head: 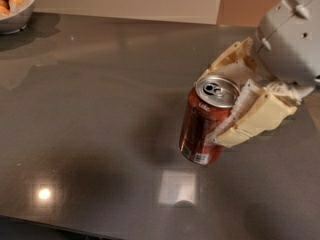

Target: Pick coke can

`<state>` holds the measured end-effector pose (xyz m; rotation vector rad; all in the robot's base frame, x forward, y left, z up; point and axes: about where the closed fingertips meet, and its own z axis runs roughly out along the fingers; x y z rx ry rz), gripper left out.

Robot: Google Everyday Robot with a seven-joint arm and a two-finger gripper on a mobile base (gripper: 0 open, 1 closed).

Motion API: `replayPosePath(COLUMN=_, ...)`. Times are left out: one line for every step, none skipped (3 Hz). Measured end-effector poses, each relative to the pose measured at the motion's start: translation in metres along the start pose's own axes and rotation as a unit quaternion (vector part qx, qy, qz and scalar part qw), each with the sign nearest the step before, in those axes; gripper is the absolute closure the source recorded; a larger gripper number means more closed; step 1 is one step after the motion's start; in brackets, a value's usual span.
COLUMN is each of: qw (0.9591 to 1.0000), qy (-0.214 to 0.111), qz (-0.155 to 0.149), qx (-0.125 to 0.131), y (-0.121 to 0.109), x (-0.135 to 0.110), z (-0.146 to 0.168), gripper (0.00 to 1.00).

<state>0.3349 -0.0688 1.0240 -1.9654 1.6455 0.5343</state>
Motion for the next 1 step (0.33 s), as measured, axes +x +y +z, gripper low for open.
replayPosePath(qw=1.0, qy=0.0, qz=0.0, qx=0.001, y=-0.0002, x=-0.0005, z=-0.0001, gripper=1.0)
